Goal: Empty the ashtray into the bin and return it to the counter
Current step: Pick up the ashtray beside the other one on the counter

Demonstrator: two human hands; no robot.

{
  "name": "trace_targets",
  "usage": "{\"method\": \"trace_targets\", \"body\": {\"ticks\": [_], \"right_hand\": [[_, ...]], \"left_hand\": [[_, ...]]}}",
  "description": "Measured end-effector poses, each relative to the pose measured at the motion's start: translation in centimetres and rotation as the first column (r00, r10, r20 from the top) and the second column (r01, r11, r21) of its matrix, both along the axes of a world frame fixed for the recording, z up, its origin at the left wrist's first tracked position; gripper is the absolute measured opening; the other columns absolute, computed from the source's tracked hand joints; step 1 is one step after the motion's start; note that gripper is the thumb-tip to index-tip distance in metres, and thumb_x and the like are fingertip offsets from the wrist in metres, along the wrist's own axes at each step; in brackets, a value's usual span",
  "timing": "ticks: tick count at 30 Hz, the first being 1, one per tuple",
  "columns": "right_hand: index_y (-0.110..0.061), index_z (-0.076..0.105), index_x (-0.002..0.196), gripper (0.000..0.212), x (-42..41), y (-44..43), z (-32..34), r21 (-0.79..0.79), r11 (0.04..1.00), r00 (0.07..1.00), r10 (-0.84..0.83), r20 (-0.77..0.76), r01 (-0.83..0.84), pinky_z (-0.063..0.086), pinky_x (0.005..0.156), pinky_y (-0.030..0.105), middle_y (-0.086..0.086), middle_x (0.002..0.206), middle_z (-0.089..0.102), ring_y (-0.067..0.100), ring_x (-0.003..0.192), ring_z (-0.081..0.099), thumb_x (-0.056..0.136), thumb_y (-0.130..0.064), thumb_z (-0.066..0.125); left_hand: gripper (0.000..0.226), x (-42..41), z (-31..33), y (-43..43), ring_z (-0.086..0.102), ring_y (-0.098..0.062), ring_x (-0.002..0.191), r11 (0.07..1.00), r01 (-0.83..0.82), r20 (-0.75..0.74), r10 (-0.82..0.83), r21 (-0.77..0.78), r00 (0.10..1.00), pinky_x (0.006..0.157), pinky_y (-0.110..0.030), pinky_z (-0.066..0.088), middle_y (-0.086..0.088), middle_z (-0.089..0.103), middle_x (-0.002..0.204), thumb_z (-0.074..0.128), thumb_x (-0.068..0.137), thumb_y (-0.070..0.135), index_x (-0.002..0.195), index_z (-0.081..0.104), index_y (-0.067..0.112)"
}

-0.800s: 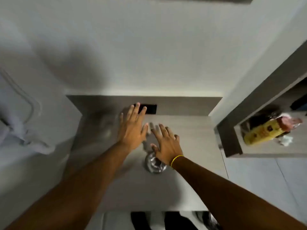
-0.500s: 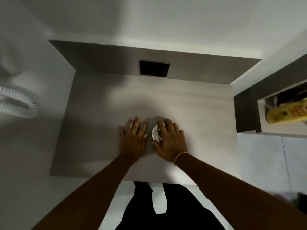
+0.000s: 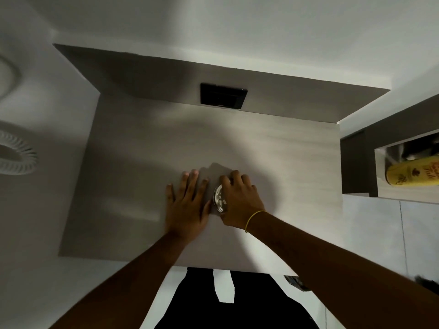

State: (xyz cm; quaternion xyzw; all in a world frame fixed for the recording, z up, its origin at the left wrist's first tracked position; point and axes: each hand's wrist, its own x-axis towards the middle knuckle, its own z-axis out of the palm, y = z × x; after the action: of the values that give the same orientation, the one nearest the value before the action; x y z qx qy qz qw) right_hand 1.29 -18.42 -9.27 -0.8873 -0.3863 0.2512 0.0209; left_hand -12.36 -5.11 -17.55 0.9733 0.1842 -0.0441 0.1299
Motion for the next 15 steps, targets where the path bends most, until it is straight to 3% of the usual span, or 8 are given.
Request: {"method": "trace_targets", "body": {"ticks": [5,8,12,15], "right_hand": [[-0.023,0.04,0.139,0.092,0.1,0.1,0.1,0.016,1.0,1.0,0.017,0.0,-0.017,0.056,0.081,0.05,0.009,0.136,0.043,0.036,0.116,0.049,0.061,-0.047,0.082],[-0.023,0.037,0.146,0.095,0.1,-0.6,1.0,0.088,0.996,1.0,-0.009,-0.013,0.01,0.058,0.088,0.052,0.009,0.148,0.037,0.036,0.126,0.047,0.064,-0.043,0.08],[-0.025,0.037,0.149,0.097,1.1,-3.5,2.4,0.22,0.957,0.981,-0.172,-0.093,0.189,0.055,0.102,0.048,0.01,0.153,0.033,0.039,0.132,0.047,0.062,-0.039,0.079],[-0.022,0.043,0.145,0.092,2.7,-6.9,1.9,0.253,0.918,0.952,-0.293,-0.089,0.306,0.057,0.096,0.048,0.009,0.142,0.04,0.038,0.121,0.054,0.063,-0.036,0.082]], "left_hand": [[0.071,-0.2,-0.1,0.0,0.015,-0.037,0.169,1.0,0.001,0.004,-0.001,0.016,1.0,0.126,-0.075,0.02,-0.012,0.018,0.183,0.038,0.105,0.055,0.169,0.034,0.023],[0.071,-0.2,-0.3,0.0,0.012,-0.036,0.17,1.0,0.004,0.015,-0.004,0.019,1.0,0.127,-0.074,0.018,-0.011,0.016,0.183,0.037,0.107,0.056,0.17,0.031,0.024],[0.069,-0.2,-0.1,0.0,0.015,-0.036,0.169,1.0,-0.014,0.056,0.013,0.009,0.998,0.126,-0.074,0.018,-0.012,0.023,0.182,0.04,0.107,0.055,0.168,0.036,0.023],[0.068,-0.3,-0.1,-0.1,0.017,-0.035,0.169,1.0,-0.01,0.075,0.008,0.021,0.997,0.127,-0.073,0.017,-0.011,0.025,0.181,0.041,0.107,0.054,0.167,0.039,0.023]]}}
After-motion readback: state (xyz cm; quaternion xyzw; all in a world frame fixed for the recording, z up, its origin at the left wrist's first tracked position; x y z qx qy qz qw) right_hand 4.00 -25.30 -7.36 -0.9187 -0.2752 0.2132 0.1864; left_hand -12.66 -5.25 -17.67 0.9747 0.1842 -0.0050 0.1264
